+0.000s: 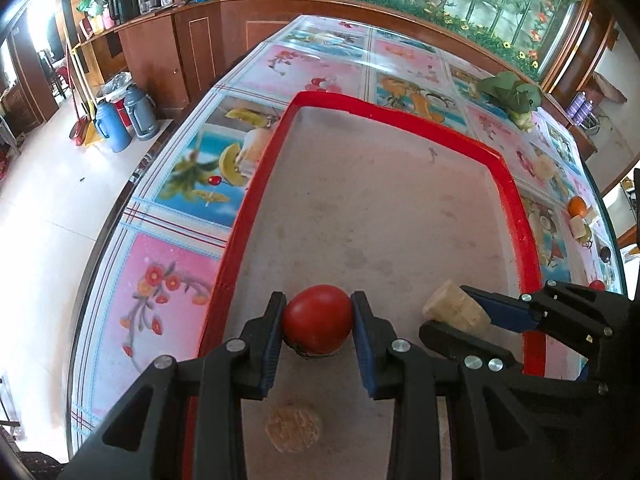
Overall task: Organize fruits
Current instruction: 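Open both grippers to release the tomato and cylinder into the tray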
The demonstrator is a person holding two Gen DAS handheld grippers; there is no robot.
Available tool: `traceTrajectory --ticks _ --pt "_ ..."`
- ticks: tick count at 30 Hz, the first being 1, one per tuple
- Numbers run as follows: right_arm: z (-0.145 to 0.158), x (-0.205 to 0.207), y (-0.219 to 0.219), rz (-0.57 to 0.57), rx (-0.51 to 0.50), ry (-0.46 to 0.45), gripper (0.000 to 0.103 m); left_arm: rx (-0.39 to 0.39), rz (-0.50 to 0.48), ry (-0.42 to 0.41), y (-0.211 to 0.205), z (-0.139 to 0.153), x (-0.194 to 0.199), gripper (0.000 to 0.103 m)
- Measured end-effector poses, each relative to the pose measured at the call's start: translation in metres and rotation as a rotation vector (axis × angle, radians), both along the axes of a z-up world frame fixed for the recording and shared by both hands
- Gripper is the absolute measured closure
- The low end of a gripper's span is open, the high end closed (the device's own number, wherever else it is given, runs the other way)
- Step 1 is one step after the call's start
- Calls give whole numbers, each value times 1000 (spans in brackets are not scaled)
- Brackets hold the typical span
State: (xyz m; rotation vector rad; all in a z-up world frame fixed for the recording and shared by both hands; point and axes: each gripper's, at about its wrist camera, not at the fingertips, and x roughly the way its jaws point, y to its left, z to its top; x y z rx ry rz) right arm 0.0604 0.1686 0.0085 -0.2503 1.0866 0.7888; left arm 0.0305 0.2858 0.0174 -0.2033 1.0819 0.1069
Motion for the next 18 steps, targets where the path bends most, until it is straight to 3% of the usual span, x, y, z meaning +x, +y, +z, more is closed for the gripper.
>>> traceTrajectory --ticks 5,12,18 --pt "0 -1 0 -3 -9 1 73 12 5 12 -2 1 -1 64" --pt "2 -5 -9 -4 -16 5 72 36 20 -3 -7 9 -6 49" --pt "12 -14 -20 -1 -4 -6 72 49 34 -12 -13 16 -13 41"
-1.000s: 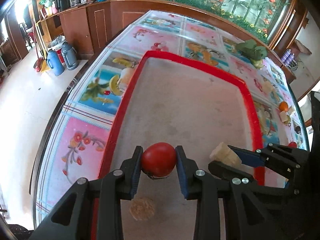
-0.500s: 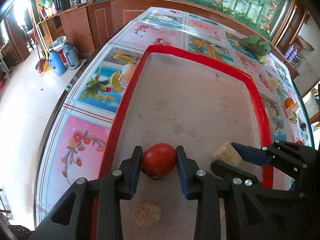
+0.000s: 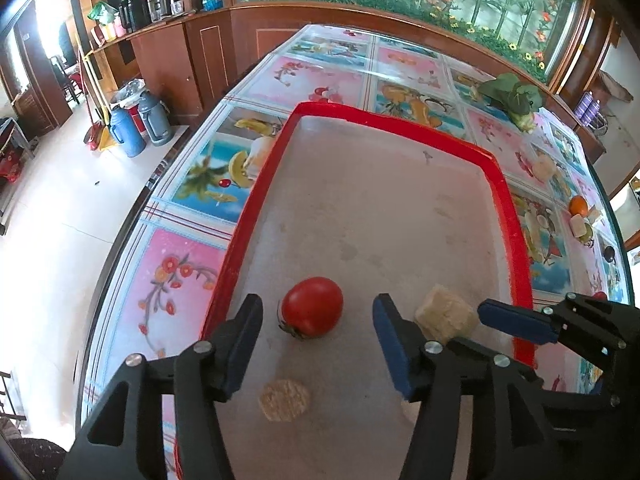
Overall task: Organize fruits
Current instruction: 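Open both grippers to release the tomato and cylinder into the tray, then move both open grippers back over the remaining fruit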
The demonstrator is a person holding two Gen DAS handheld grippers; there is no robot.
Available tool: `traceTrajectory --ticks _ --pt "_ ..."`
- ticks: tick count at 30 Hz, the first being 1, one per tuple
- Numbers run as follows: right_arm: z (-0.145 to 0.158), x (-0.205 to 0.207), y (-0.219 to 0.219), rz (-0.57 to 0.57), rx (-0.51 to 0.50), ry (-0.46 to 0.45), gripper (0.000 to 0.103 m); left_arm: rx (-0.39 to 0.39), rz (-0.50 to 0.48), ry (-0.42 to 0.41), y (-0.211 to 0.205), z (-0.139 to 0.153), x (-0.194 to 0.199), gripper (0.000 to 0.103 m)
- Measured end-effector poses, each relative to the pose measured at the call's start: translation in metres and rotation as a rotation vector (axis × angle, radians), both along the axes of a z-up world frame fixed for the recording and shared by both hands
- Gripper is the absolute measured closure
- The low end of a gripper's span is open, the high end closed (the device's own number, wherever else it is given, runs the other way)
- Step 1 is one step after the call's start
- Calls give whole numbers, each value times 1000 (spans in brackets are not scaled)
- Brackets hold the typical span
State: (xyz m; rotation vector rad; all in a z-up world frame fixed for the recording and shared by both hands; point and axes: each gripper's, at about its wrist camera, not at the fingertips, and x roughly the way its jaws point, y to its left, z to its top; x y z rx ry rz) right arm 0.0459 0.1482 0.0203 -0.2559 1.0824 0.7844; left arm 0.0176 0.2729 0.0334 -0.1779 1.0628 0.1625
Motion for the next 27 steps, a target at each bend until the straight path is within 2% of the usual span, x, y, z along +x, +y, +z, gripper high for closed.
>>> traceTrajectory --ticks 5,7,10,21,23,25,27 --pt "14 -13 -11 10 22 -9 72 -7 0 -19 -13 10 -8 41" --pt "19 -18 -19 6 30 -12 65 -15 -7 -28 -22 14 -10 41" --pt "26 -25 -35 -19 49 -6 64 -27 -30 -44 -39 21 -11 41" --pt "35 -32 -121 -194 -10 -53 62 -39 -180 -69 -129 38 -8 36" --pt "34 -33 -137 -223 -29 -59 59 -43 -208 -66 -144 38 -9 35" --pt "33 -35 -152 -246 -41 -64 45 -44 -233 -61 -159 37 -11 35" --pt "33 -38 -168 -279 -62 -89 36 -47 -261 -48 -174 35 -13 34"
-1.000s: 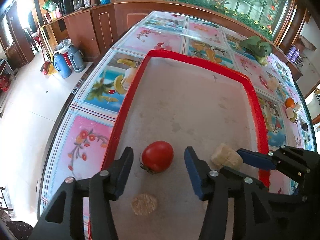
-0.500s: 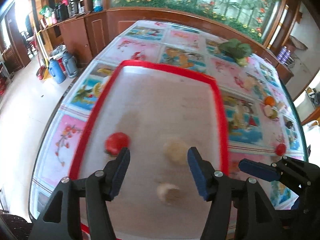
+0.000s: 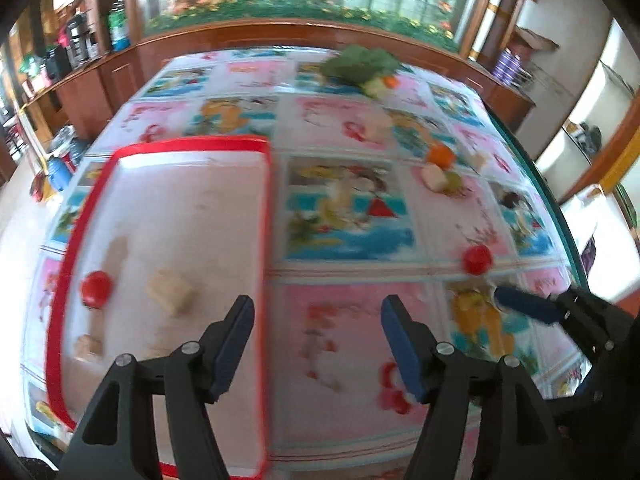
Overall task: Organize fruits
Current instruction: 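Move both open grippers back over the remaining fruit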
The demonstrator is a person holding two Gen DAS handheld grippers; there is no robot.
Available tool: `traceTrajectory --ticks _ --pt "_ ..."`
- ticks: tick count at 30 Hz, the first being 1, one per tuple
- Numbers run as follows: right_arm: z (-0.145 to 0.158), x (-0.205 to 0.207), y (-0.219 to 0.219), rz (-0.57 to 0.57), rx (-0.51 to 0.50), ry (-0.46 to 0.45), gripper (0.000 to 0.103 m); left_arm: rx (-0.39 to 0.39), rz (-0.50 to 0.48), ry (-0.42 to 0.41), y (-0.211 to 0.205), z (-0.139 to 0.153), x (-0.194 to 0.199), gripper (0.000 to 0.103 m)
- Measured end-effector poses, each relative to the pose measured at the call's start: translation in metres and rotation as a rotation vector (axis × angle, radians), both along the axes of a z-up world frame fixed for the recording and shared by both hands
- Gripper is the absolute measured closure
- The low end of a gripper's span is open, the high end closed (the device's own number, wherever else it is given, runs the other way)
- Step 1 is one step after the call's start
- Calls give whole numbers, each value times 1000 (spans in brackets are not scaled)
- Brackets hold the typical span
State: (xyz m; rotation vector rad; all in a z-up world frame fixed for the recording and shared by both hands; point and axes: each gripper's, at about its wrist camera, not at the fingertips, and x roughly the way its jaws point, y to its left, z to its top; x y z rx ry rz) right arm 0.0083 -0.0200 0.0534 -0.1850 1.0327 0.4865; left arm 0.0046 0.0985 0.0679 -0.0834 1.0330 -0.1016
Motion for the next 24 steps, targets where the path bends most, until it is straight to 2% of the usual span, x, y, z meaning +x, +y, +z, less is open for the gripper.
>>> traceTrajectory --ticks 4,5,8,10,13,16,17,20,22,24 --pt "4 -7 -34 -69 -56 -86 24 8 -41 21 -24 -6 -4 34" --pt "6 -9 -45 -76 -48 -104 24 9 -44 24 -28 -6 -4 34" --pt "8 -11 -70 -95 0 -104 21 5 -47 32 -37 -7 -6 34" --pt "7 -9 -83 -113 -3 -95 19 6 -47 33 -40 -7 -7 34" --pt "9 -14 -93 -121 -77 -165 19 11 -45 36 -45 -8 -7 34" --pt "15 -23 -99 -134 -161 -276 19 7 -38 41 -49 -10 -8 34" --pt "16 -23 -103 -128 -151 -274 19 7 -37 43 -50 -10 -8 34" --pt "10 -8 -113 -158 -144 -182 19 5 -33 46 -53 -11 -10 34" --pt "10 -7 -114 -157 -144 -195 19 4 -33 49 -55 -12 -11 34" --pt "9 -3 -115 -150 -93 -186 19 4 -29 52 -56 -13 -12 34"
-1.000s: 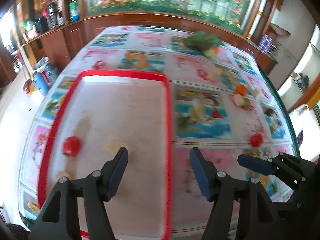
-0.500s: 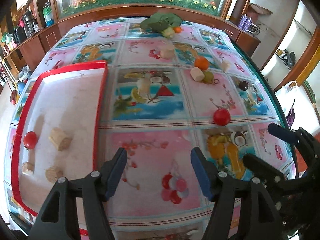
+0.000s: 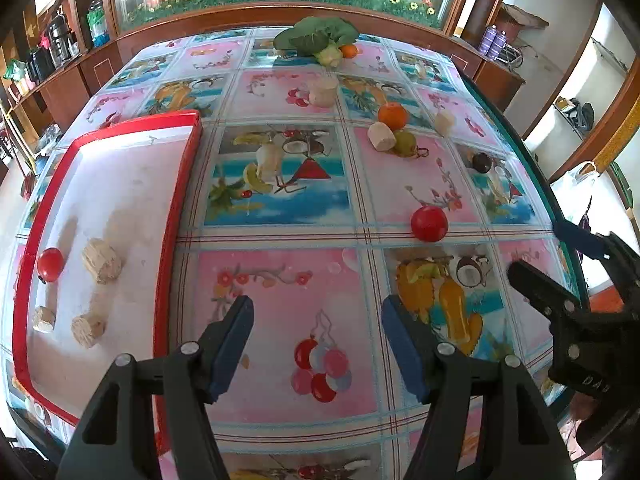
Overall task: Organize fruits
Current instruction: 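Move both open grippers back over the remaining fruit, then grasp a red tomato with the right gripper while the left gripper grasps a beige cube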
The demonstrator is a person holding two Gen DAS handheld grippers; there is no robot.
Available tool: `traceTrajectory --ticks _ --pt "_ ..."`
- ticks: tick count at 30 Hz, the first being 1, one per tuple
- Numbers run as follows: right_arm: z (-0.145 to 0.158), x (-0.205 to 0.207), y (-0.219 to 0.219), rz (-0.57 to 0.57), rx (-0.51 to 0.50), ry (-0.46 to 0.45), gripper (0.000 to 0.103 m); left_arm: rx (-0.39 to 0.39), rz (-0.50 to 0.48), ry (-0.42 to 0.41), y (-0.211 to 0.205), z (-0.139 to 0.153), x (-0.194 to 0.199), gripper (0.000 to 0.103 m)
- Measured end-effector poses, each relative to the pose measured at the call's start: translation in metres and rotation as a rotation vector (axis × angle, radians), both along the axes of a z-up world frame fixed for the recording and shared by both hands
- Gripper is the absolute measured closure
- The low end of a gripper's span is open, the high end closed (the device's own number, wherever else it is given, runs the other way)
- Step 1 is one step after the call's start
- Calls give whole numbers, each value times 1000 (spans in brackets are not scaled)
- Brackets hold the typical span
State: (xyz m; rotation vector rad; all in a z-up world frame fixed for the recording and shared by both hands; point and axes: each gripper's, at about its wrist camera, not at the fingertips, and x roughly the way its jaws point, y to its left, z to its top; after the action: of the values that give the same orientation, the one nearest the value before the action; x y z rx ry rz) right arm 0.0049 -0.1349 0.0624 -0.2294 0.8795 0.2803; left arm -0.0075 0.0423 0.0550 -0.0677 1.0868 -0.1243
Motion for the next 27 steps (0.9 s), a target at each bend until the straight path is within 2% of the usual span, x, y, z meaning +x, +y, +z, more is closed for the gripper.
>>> traceTrajectory --ticks 3,4,8,14,15,17,19,21,27 --pt "-6 14 1 29 113 64 19 2 7 4 0 -1 -1 34" --pt "-8 19 3 29 121 71 19 3 10 4 0 -1 -2 33" --pt "-19 33 21 71 97 70 19 7 26 12 4 -3 -3 33" --pt "-40 50 34 93 93 118 20 6 38 20 9 -6 -1 33" --pt "-42 52 34 92 96 121 22 5 39 24 9 -7 0 33" --pt "-46 55 35 94 102 129 36 1 40 31 9 -9 3 33" --pt "-52 59 36 106 105 162 66 4 35 36 7 -11 9 33" --pt "-57 62 35 91 86 171 71 14 25 37 3 -12 15 33" --pt "-54 59 15 45 124 162 71 20 -18 45 -20 -18 51 33"
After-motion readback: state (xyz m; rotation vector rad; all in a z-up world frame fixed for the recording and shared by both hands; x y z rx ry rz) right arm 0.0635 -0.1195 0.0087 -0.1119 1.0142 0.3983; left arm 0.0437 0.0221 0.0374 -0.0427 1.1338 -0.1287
